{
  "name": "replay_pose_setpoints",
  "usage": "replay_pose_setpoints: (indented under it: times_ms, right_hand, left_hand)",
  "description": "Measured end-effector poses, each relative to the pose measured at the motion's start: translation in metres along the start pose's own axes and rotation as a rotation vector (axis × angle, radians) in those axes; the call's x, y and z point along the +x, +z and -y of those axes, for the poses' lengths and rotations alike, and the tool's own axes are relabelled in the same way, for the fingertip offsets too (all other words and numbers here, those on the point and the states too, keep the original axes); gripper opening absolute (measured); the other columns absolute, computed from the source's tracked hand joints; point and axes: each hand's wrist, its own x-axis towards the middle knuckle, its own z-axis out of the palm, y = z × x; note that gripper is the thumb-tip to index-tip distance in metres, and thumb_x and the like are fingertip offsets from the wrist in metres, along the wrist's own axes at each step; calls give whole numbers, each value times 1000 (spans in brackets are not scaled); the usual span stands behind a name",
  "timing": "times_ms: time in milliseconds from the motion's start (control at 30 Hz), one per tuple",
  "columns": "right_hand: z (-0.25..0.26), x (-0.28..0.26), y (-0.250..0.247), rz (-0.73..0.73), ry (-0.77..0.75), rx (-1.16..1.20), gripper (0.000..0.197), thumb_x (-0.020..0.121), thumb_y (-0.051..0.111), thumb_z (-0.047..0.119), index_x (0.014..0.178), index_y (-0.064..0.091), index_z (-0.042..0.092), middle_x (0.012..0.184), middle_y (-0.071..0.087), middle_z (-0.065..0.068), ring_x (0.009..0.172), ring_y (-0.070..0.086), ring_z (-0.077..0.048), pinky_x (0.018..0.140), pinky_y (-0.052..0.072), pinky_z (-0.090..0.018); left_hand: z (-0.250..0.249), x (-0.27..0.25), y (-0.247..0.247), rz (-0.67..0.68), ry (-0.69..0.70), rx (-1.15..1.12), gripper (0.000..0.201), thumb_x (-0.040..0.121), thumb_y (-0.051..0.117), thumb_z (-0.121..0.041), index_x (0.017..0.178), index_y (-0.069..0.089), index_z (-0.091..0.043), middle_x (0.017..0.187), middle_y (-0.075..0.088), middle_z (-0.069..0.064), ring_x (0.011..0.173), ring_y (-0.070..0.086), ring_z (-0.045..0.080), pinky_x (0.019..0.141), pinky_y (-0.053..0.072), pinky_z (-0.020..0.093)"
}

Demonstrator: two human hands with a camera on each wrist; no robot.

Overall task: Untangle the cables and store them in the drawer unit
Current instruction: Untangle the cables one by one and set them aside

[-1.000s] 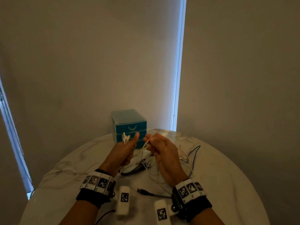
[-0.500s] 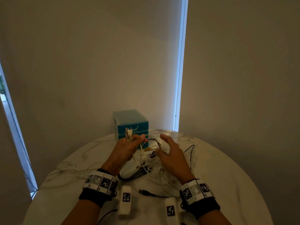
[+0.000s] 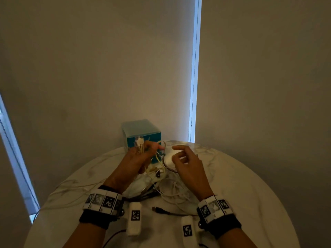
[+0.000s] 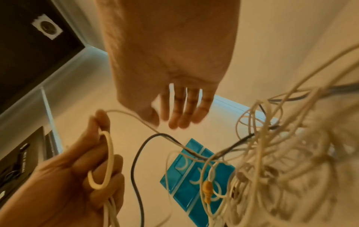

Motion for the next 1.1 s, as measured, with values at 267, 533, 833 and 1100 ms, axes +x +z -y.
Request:
replay_pose_setpoints:
  times_ms: [267,533,833,1100]
  right_hand:
    - [3,-3,-1,-85,-67,-15,10,97,77,27,105,80,32,97,78,19,93,70,0,76,55,-13]
    - [2,0,-5,-84,70,140,12,97,77,40,96,82,29,93,80,10,90,74,-10,82,61,-31]
    - [16,17,-54,-584,-6,834,26,102,70,8,128,67,3,110,81,-18,108,78,-25,88,62,-26]
    - [38,0,-24,-213,2,914,25,104,64,14,127,61,5,120,78,-20,119,75,-32,97,62,-32]
  left_hand:
    - [-10,-7,10,76,-113,207,45,107,42,-59,120,79,-35,57,32,-6,51,28,8,49,23,23]
    - [12,1,8,20,-338,241,79,92,32,-87,99,85,-29,59,31,-4,51,26,11,48,20,27]
    - [38,10,-8,-220,-479,280,43,97,70,-52,76,62,-15,47,43,-8,44,36,10,46,28,22]
    - [36,8,3,-274,-177,230,36,89,84,-39,122,72,-31,117,73,-14,104,71,1,79,52,12]
